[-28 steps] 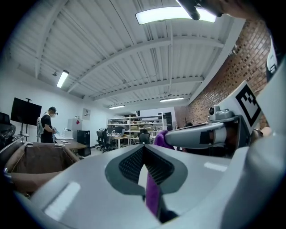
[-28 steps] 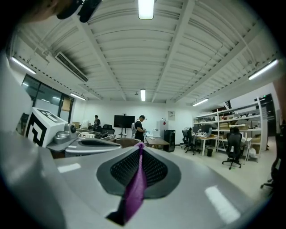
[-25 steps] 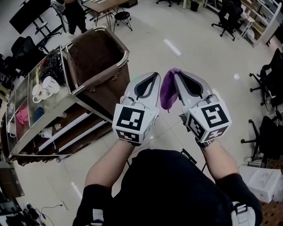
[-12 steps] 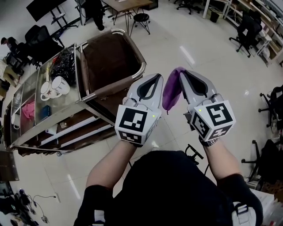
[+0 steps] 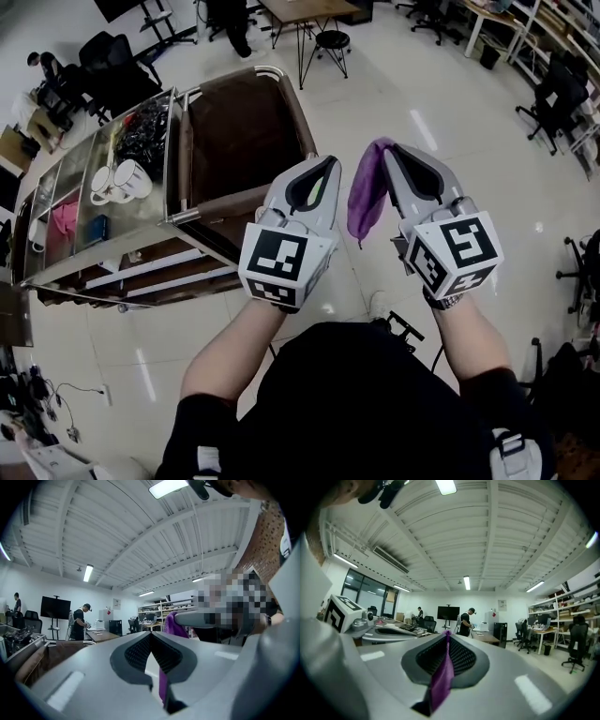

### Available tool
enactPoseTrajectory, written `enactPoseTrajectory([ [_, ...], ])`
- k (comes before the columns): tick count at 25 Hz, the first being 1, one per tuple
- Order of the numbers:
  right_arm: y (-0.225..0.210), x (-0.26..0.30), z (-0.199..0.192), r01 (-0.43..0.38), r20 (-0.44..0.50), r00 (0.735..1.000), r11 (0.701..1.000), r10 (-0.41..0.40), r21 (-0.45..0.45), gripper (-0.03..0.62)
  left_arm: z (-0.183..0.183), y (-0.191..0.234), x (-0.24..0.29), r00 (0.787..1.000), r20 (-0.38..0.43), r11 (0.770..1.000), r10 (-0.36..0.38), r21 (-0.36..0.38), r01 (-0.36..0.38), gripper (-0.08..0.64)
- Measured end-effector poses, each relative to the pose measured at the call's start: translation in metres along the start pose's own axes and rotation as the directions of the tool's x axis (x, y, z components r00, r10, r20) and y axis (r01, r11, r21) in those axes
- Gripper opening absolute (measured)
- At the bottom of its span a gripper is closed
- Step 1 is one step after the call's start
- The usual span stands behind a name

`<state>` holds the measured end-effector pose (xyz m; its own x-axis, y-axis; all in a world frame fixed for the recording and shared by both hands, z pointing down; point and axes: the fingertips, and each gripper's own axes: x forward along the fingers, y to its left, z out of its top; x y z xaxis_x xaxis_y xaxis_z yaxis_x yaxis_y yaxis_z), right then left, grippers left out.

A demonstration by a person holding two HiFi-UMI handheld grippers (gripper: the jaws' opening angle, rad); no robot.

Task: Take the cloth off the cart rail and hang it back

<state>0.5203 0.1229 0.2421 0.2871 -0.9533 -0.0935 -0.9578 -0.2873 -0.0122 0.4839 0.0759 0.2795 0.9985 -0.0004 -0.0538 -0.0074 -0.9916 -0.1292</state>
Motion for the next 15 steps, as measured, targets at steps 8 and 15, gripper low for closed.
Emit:
enactPoseTrajectory([
  [8,-0.069,-0.001,-0.016,-0.147,0.024,0.989,0.989,0.146,0.012,0.020,-0.014,-0.026,0.060,0.987,-0.031,0.988,0.156,0.017,-0.156,-0.011],
  [15,-0.139,-0.035,-0.078,-0.276,0.056,0.960,0.961,0.275,0.018,0.020,-0.077,-0.084,0.106,0.957,-0.018,0.956,0.289,0.066,-0.287,-0.011],
])
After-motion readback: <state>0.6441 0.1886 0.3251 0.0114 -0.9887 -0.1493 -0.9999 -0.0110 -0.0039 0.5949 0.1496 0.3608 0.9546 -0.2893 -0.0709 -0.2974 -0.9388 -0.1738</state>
